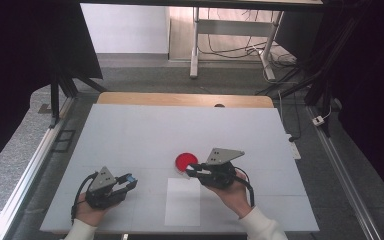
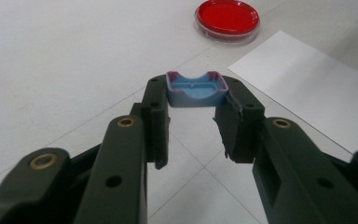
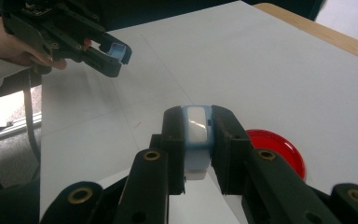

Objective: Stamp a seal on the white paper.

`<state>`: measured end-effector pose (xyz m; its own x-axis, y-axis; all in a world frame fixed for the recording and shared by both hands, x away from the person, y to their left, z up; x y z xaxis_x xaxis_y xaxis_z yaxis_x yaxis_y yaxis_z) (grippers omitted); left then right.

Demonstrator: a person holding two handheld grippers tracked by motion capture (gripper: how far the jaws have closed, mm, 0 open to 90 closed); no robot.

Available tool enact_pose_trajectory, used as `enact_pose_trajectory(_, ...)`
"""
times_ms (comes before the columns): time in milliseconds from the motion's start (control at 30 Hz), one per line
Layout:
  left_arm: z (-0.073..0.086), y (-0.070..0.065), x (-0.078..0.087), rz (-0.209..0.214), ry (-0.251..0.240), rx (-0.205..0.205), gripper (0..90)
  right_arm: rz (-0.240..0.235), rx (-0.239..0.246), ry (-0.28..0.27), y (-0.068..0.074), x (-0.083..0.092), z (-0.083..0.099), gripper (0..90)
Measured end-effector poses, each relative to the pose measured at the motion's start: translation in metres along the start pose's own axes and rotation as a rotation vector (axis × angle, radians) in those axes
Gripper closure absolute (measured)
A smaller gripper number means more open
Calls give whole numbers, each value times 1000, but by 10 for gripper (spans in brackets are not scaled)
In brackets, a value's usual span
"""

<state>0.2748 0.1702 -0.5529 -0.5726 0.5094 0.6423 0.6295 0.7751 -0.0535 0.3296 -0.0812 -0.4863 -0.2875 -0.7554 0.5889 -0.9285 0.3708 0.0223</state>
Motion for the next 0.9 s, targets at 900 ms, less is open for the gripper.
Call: enact_pose_trajectory(900,0,0,0,1,1,0,650,-22,27,32,16,-5,7,752)
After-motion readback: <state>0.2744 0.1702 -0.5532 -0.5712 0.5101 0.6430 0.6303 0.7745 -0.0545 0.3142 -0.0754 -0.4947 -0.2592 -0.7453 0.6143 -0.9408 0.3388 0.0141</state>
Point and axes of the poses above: each handheld gripper's, and its own axes: x roughly backward along the jaws, z roughly out of its underside, y roughly to its left, the point moved 7 cm from there along -x, roughly forward along the jaws, and after that the axes turned 6 degrees about y, right-handed, at the moved point
